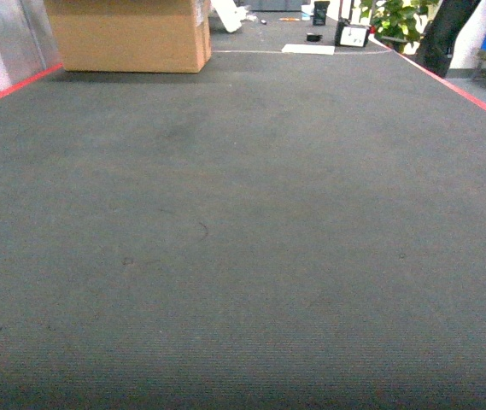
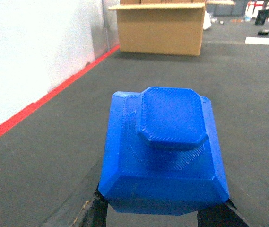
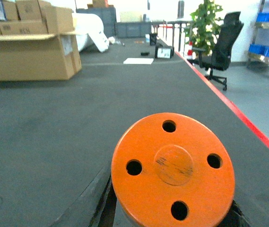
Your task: Sort blue parts and orange caps into right shelf containers
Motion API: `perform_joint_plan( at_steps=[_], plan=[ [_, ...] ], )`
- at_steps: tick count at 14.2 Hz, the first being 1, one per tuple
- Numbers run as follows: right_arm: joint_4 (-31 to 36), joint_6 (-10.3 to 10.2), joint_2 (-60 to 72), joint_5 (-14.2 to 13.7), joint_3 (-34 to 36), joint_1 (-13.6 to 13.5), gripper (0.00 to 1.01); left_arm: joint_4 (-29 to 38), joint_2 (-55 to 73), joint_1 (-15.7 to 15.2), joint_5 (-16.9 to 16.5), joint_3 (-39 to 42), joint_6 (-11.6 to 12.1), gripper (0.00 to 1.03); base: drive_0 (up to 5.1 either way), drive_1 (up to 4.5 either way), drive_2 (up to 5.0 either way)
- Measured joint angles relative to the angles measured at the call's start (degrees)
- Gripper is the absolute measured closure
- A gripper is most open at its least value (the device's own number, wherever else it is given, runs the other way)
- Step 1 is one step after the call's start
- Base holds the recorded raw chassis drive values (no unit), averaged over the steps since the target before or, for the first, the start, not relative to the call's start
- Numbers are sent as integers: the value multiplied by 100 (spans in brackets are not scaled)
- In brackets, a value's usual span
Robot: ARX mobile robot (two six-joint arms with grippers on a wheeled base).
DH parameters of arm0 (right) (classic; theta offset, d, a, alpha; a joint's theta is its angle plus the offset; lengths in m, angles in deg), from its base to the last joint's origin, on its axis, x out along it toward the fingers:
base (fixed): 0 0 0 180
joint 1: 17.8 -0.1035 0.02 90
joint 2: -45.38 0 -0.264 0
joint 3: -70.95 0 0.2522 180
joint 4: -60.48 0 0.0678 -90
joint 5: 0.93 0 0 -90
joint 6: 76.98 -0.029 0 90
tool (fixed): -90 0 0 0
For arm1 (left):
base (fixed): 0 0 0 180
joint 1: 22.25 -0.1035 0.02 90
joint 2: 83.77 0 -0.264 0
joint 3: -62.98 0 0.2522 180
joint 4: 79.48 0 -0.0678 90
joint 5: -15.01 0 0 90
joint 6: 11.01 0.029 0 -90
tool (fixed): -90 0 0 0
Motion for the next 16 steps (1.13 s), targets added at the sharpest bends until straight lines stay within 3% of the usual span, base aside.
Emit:
perform_joint_plan(
  at_steps=[2, 4, 5, 8, 9, 10, 11, 13, 15, 16],
  plan=[
    [-800, 0, -1414, -28, 109, -24, 58, -796, -1440, 122, 240, 15, 149, 59, 0, 0, 0],
    [-1217, 85, -2398, -315, 201, -212, 58, -1362, -2354, 258, 459, 13, 190, 59, 0, 0, 0],
    [-1340, 166, -2629, -402, 203, -407, 58, -1495, -2492, 348, 424, 13, 179, 59, 0, 0, 0],
    [-1399, 251, -2575, -431, 236, -426, 58, -1541, -2400, 367, 374, 11, 177, 59, 0, 0, 0],
    [-2240, 251, -2708, -256, 85, -356, 58, -2275, -2573, 164, -232, -109, 70, 59, 0, 0, 0],
    [-2955, 251, -2942, 17, 85, -188, 58, -2820, -2903, -236, -1130, -74, -39, 59, 0, 0, 0],
    [-3156, 251, -3119, 107, 232, -35, 58, -2944, -3110, -474, -1609, 66, -94, 59, 0, 0, 0],
    [-3154, 251, -3338, 291, 525, 157, 58, -2990, -3331, -688, -2142, 275, -153, 59, 0, 0, 0],
    [-3156, 251, -3576, 496, 769, 337, 58, -3053, -3571, -962, -2396, 496, -173, 59, 0, 0, 0],
    [-3193, 254, -3781, 1049, 918, 802, 58, -3104, -3748, -1102, -2531, 595, -175, 59, 0, 0, 0]
  ],
)
